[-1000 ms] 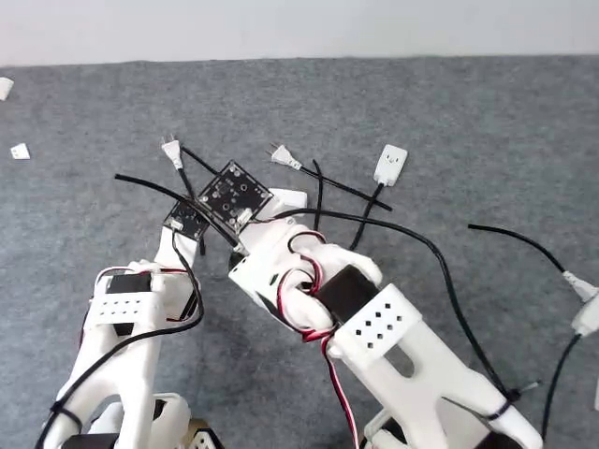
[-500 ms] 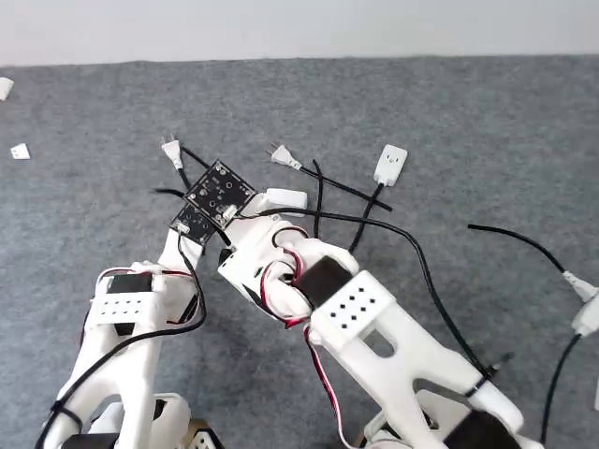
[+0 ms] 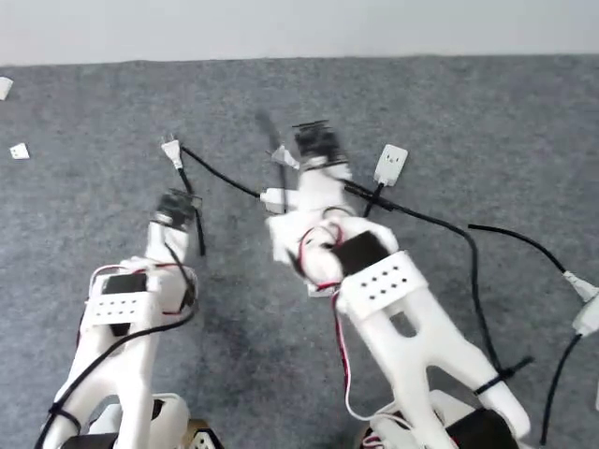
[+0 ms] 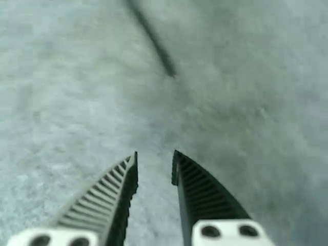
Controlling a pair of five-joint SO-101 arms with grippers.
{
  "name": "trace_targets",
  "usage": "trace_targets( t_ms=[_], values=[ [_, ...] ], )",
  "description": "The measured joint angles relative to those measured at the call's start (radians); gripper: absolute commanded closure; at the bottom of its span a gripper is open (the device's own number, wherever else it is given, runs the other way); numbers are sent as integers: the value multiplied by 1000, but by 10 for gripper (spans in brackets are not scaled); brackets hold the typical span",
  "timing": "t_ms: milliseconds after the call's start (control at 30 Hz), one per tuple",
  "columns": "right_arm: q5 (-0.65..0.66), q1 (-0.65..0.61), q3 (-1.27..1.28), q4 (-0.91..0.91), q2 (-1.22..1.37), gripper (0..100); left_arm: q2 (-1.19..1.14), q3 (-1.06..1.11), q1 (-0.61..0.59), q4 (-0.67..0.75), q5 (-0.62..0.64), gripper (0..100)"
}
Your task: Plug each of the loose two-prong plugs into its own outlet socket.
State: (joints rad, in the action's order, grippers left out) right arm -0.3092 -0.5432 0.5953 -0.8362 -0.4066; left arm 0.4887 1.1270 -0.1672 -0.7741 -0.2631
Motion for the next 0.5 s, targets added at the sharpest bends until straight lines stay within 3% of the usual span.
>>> trace_targets(
  t_ms=[233, 500],
  values=[
    [-104, 98, 2, -5, 9, 991, 0, 43, -52, 175, 245, 900],
    [-54, 124, 114, 147, 9, 991, 0, 49, -101, 261, 302, 900]
  ],
)
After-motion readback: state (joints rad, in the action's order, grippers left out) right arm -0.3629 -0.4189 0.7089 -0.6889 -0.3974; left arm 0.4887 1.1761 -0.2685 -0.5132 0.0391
